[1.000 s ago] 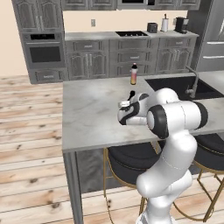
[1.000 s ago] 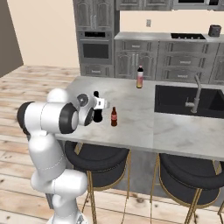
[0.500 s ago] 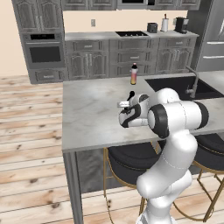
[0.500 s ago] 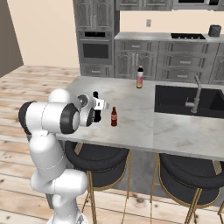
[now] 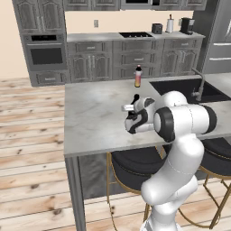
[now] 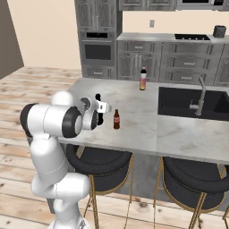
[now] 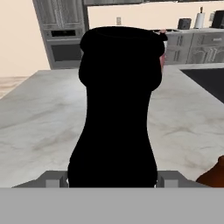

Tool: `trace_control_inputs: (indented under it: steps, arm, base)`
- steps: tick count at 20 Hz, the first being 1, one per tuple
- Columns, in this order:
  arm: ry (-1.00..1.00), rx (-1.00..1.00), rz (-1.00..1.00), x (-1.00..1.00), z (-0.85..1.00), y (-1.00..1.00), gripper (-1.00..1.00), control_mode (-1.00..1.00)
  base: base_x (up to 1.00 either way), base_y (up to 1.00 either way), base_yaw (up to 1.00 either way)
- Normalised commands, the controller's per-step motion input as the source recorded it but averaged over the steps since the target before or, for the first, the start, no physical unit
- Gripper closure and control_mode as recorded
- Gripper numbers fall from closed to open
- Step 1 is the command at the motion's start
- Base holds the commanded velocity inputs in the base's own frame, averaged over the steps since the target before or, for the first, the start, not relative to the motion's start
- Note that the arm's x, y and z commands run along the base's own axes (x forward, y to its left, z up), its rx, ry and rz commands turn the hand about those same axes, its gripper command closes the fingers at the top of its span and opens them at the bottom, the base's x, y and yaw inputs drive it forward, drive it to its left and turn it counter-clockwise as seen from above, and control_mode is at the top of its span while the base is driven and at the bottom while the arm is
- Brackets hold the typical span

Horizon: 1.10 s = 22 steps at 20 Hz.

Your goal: Place the large bottle from the dining counter next to the other large bottle outside the sink, and place the small bottle from the dining counter next to the other small bottle inside the sink.

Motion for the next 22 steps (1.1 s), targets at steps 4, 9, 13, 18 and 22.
trace_control_inputs:
  steps: [4,9,13,18,22]
  arm:
    - [0.00,-0.01,0.03,-0.03,-0.06,0.23,1.00,-1.00]
    - [0.00,-0.01,0.06,0.00,-0.08,0.37,1.00,-1.00]
    - [0.00,-0.03,0.05,0.00,-0.05,0.37,1.00,1.00]
    - [0.00,0.00,0.00,0.00,0.00,0.00,1.00,1.00]
    - [0.00,0.00,0.00,0.00,0.00,0.00,1.00,1.00]
  base:
    - [0.00,0.00,0.00]
    - [0.00,0.00,0.00]
    - [-0.01,0.14,0.02]
    - [-0.01,0.57,0.07]
    - [0.00,0.66,0.05]
